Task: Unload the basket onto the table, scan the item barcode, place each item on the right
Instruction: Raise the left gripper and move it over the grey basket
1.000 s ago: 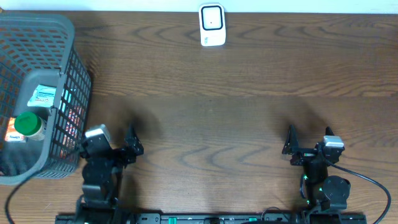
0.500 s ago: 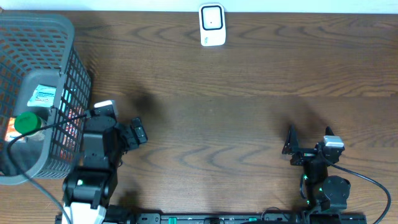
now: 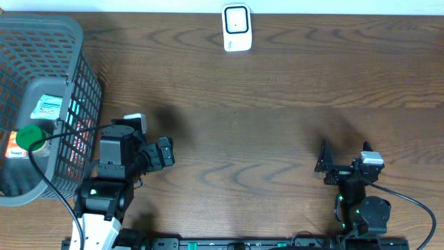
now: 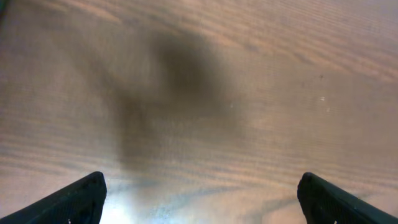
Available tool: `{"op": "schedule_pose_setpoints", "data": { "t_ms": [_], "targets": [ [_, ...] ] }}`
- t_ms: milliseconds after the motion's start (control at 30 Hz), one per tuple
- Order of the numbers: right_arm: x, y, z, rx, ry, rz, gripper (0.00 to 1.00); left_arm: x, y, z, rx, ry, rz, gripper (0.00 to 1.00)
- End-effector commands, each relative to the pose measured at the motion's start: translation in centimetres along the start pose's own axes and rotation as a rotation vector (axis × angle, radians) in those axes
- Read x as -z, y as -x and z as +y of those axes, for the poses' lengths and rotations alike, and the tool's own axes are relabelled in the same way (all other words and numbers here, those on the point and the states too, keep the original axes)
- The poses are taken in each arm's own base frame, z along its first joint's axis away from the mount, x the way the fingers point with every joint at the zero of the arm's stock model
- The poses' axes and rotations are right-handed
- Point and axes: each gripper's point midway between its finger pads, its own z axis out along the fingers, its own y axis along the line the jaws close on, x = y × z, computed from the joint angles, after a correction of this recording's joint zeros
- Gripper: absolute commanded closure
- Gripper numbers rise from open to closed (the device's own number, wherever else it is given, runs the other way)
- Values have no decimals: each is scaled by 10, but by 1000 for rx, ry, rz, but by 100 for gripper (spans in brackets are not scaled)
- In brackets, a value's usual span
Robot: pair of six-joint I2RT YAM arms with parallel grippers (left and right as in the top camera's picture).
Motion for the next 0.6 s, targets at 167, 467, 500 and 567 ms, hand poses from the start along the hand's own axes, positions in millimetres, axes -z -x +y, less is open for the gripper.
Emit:
{"op": "schedule_pose_setpoints", "data": {
  "t_ms": [167, 467, 500, 567],
  "targets": [
    [0, -1, 3, 11, 12, 3, 1, 42, 41, -18, -26, -33, -71, 2],
    [0, -1, 3, 11, 12, 3, 1, 65, 58, -11, -24, 44, -108, 2],
    [0, -1, 3, 11, 12, 3, 1, 67, 59, -7, -22, 72, -108, 2],
    [0, -1, 3, 11, 12, 3, 1, 70, 61, -6, -18, 83, -101, 2]
  ]
}}
